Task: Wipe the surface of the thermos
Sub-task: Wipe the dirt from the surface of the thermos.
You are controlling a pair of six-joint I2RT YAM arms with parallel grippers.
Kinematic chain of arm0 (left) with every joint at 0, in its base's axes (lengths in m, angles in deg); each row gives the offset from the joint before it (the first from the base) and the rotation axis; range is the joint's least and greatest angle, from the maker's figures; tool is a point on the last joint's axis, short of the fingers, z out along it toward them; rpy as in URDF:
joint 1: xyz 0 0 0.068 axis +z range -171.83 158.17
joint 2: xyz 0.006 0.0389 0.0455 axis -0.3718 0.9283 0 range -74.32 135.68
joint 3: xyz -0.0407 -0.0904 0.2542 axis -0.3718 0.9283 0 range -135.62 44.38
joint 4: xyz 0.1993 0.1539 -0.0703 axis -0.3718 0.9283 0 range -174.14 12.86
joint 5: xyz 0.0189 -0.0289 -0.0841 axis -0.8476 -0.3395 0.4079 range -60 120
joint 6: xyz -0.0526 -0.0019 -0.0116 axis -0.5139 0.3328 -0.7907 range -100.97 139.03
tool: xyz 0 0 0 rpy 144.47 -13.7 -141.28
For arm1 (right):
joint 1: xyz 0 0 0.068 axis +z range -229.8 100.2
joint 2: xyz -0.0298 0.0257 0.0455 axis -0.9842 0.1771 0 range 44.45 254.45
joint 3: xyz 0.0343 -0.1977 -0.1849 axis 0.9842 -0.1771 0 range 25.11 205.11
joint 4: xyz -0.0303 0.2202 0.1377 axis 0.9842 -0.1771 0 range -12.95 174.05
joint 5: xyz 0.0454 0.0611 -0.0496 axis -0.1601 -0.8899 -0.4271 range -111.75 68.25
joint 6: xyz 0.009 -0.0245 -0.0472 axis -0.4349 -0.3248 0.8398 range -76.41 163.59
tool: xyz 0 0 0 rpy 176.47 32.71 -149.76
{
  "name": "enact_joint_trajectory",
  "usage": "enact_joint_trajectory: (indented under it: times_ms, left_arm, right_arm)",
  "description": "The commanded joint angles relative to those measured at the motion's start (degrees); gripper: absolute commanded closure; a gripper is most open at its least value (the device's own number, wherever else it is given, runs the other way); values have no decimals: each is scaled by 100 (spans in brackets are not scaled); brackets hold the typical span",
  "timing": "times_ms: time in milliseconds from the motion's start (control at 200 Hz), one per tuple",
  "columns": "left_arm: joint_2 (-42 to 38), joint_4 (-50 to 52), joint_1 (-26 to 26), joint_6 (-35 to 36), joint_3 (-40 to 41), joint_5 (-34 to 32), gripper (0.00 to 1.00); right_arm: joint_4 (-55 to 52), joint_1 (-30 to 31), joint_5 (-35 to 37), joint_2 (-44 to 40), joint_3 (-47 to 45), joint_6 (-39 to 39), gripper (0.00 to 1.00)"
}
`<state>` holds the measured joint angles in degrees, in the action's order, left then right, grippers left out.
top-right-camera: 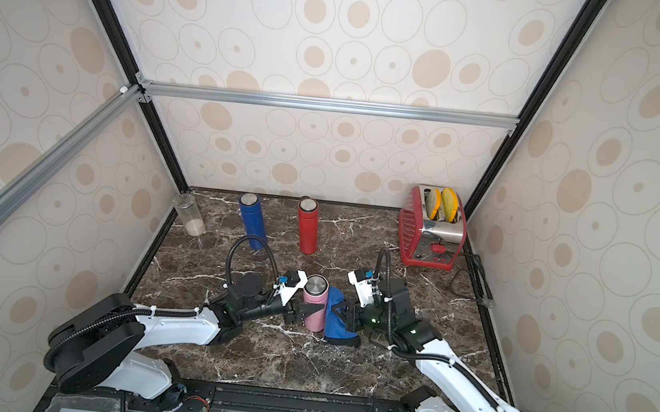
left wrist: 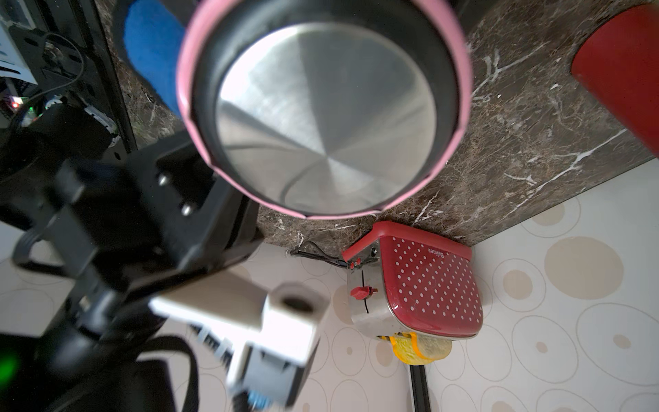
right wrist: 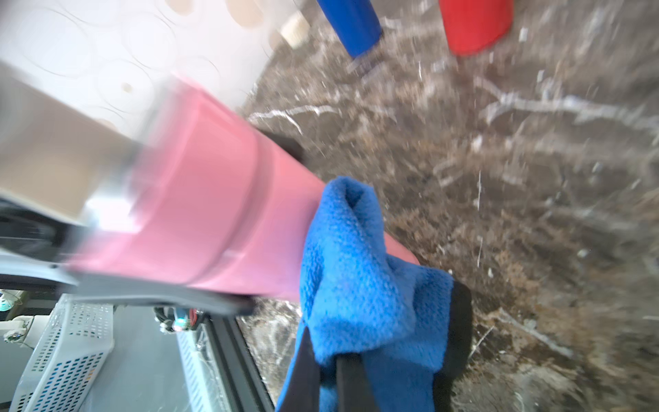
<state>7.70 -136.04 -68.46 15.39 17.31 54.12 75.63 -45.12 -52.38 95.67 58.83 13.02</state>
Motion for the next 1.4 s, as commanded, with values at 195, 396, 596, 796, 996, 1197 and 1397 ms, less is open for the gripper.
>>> enact_joint_trajectory:
  times_ms: [195,396,596,796,996,1197,1397]
  left_arm:
    - [-80,814,-67,253,-224,-162,100]
    - [-98,1303,-83,444,-489,-144,100]
    - [-42,1571,-130,620,-674,-10,100]
    - [-15,1827,-241,865,-824,76,100]
    - [25,1912,-299,999,-885,28,100]
    - [92,1746,-295,801,-852,-95,100]
    - [121,1772,-294,680,-909,-152,100]
  right_arm:
    - [-1428,57,134,-613,1448,150,100]
    - [-1049,177,224,-147,1585,23,100]
    - [-920,624,778,511,1884,128,100]
    - [-984,672,1160,1106,2155,244,100]
    - [-962,680,1145,1824,2414,367,100]
    - [-1198,1126,1478,1943,2422,458,100]
    - [-1711,1698,2072,1256,2017,236,100]
